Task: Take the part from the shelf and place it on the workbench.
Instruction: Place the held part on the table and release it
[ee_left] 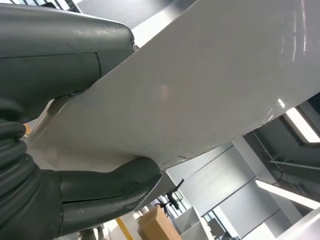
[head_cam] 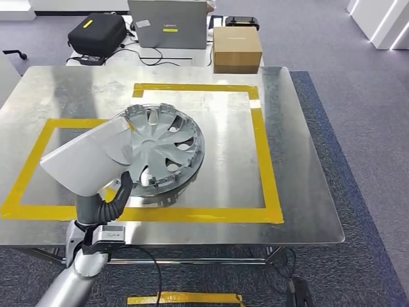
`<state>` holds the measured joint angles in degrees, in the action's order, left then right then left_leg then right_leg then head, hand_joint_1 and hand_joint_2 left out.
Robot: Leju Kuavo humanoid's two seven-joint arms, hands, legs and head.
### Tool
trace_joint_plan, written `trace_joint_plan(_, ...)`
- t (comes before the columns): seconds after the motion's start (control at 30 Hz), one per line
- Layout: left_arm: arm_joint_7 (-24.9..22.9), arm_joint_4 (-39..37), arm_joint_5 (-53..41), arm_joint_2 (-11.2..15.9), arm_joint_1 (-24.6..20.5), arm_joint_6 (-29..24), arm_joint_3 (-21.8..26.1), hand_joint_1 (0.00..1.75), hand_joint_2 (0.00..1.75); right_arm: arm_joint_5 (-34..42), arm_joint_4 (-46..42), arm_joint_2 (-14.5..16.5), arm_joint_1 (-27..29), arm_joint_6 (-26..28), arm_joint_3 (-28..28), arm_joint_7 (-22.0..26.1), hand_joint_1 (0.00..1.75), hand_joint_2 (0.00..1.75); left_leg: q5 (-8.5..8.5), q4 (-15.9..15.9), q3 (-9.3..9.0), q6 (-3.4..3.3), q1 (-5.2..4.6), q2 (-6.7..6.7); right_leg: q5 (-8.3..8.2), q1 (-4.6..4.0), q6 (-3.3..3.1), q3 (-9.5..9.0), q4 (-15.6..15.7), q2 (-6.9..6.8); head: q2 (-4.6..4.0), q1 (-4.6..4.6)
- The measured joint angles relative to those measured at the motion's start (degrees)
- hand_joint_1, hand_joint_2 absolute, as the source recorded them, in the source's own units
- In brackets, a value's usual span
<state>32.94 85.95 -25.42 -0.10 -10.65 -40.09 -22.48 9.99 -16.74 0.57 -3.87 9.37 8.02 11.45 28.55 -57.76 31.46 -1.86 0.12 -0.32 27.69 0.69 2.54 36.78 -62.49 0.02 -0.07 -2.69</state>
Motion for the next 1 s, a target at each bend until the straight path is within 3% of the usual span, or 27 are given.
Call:
trace_joint_plan(0.07, -0.08, -0.16, -0.07, 0.05, -0.48, 0.02, -0.19, 1.75, 1.75, 0.07, 0.00, 0.00, -0.13, -0.21, -0.02, -0.03, 0.00, 0.00, 0.40, -0.16, -0.20, 0.51, -0.21, 0.00, -0.93, -0.14, -0.54, -2.20, 4.17, -0.03, 0.00, 0.08)
trace_joint_plan(0.2, -0.27, -1.03, -2.09, 0.29, -2.85, 0.03, -1.02, 1.75, 1.75, 0.21, -0.07, 0.08, -0.21, -0.93, -0.04, -0.24, 0.00, 0.00, 1.45, -1.29, 0.18, 1.58, -0.16, 0.02, -0.40, -0.03, -1.85, -2.80, 4.78, -0.01, 0.00, 0.24)
trace_joint_plan(0.27, -0.55, -1.78, -3.92, 0.59, -4.70, 0.02, -1.72, 1.75, 1.75, 0.22, -0.14, 0.14, -0.50, -1.33, -0.08, -0.44, 0.00, 0.00, 4.11, -6.50, 2.60, 2.15, 0.02, 0.07, -0.33, 0.11, -2.40, -3.14, 4.97, -0.08, 0.00, 0.45)
trace_joint_plan(0.33, -0.92, -2.78, -5.34, 1.04, -6.09, 0.02, -2.53, 1.75, 1.75, 0.22, -0.15, 0.15, -0.77, -1.50, -0.10, -0.72, 0.00, 0.00, 6.92, -14.27, 6.76, 2.46, 0.16, 0.09, -0.13, 0.08, -2.66, -3.28, 4.95, -0.06, 0.00, 0.56)
trace_joint_plan(0.37, -1.06, -3.27, -5.73, 1.27, -6.47, 0.02, -2.88, 1.75, 1.75, 0.22, -0.15, 0.15, -0.82, -1.54, -0.10, -0.84, 0.00, 0.00, 7.18, -16.66, 8.24, 2.51, 0.19, 0.09, -0.04, 0.07, -2.72, -3.39, 4.94, 0.00, 0.00, 0.56)
trace_joint_plan(0.4, -1.15, -3.67, -5.90, 1.45, -6.79, 0.02, -3.15, 1.75, 1.75, 0.21, -0.15, 0.16, -0.82, -1.55, -0.10, -0.92, 0.00, 0.00, 6.16, -16.78, 8.69, 2.46, 0.21, 0.09, 0.08, 0.07, -2.72, -3.56, 4.92, 0.08, 0.00, 0.58)
trace_joint_plan(0.43, -1.19, -3.97, -5.99, 1.61, -7.14, 0.02, -3.37, 1.75, 1.75, 0.20, -0.16, 0.19, -0.82, -1.55, -0.10, -0.97, 0.00, 0.00, 4.09, -14.62, 8.06, 2.32, 0.22, 0.10, 0.21, 0.07, -2.66, -3.81, 4.91, 0.17, 0.00, 0.58)
trace_joint_plan(0.5, -1.20, -4.43, -6.13, 1.85, -7.98, 0.02, -3.68, 1.75, 1.75, 0.18, -0.17, 0.24, -0.88, -1.55, -0.10, -1.01, 0.00, 0.00, -0.57, -6.95, 5.04, 1.87, 0.15, 0.11, 0.56, 0.01, -2.36, -4.34, 4.89, 0.28, 0.00, 0.56)
trace_joint_plan(0.53, -1.20, -4.63, -6.18, 1.93, -8.39, 0.02, -3.81, 1.75, 1.75, 0.18, -0.17, 0.26, -0.96, -1.55, -0.10, -1.02, 0.00, 0.00, -1.72, -3.74, 3.76, 1.62, 0.05, 0.10, 0.69, -0.07, -2.11, -4.39, 4.84, 0.32, 0.00, 0.57)
trace_joint_plan(0.57, -1.20, -4.84, -6.20, 1.99, -8.68, 0.02, -3.96, 1.75, 1.75, 0.17, -0.17, 0.26, -1.02, -1.55, -0.10, -1.03, 0.00, 0.00, -2.10, -1.85, 3.05, 1.42, -0.08, 0.08, 0.76, -0.12, -1.85, -4.31, 4.82, 0.33, 0.00, 0.53)
trace_joint_plan(0.67, -1.20, -5.33, -6.21, 2.21, -9.02, 0.02, -4.23, 1.75, 1.75, 0.16, -0.18, 0.26, -1.06, -1.54, -0.10, -1.06, 0.00, 0.00, -1.83, -0.79, 2.82, 0.73, -0.14, -0.01, 0.81, -0.09, -0.87, -3.95, 4.98, 0.28, 0.00, 0.51)
trace_joint_plan(0.73, -1.20, -5.56, -6.21, 2.27, -9.29, 0.02, -4.36, 1.75, 1.75, 0.16, -0.19, 0.27, -1.10, -1.55, -0.10, -1.04, 0.00, 0.00, -2.04, -0.29, 2.50, 0.15, 0.15, 0.05, 2.11, -0.07, -0.28, -3.05, 3.21, 0.23, 0.00, 0.39)
trace_joint_plan(0.83, -1.20, -5.95, -6.21, 2.31, -9.63, 0.02, -4.72, 1.75, 1.75, 0.17, -0.19, 0.32, -1.07, -1.58, -0.05, -1.03, 0.00, 0.00, -2.01, -0.12, 2.34, -0.40, 0.19, 0.14, 6.76, 0.04, 0.24, 2.10, -7.19, 0.15, 0.00, 0.23)
trace_joint_plan(0.87, -1.20, -6.11, -6.22, 2.32, -9.62, 0.02, -4.82, 1.75, 1.75, 0.17, -0.19, 0.33, -0.99, -1.58, -0.04, -1.04, 0.00, 0.00, -1.97, -0.14, 2.33, -0.45, 0.14, 0.13, 7.49, 0.07, 0.31, 3.73, -10.12, 0.14, 0.00, 0.25)
trace_joint_plan(0.9, -1.20, -6.27, -6.28, 2.34, -9.61, 0.02, -4.88, 1.75, 1.75, 0.17, -0.19, 0.33, -0.92, -1.58, -0.04, -1.05, 0.00, 0.00, -1.93, -0.15, 2.28, -0.47, 0.11, 0.10, 7.14, 0.06, 0.34, 4.44, -11.05, 0.13, 0.00, 0.24)
trace_joint_plan(0.93, -1.19, -6.42, -6.46, 2.36, -9.60, 0.02, -4.94, 1.75, 1.75, 0.17, -0.19, 0.33, -0.89, -1.62, -0.04, -1.07, 0.00, 0.00, -1.87, -0.17, 2.20, -0.44, 0.09, 0.07, 5.66, 0.05, 0.27, 3.97, -9.59, 0.13, 0.00, 0.22)
trace_joint_plan(1.0, -1.17, -6.67, -7.36, 2.43, -9.73, 0.02, -5.09, 1.75, 1.75, 0.17, -0.20, 0.33, -0.96, -1.84, -0.04, -1.07, 0.00, 0.00, -1.65, -0.23, 1.94, -0.23, 0.06, 0.02, 1.63, 0.03, -0.02, 0.46, -1.98, 0.12, 0.00, 0.23)
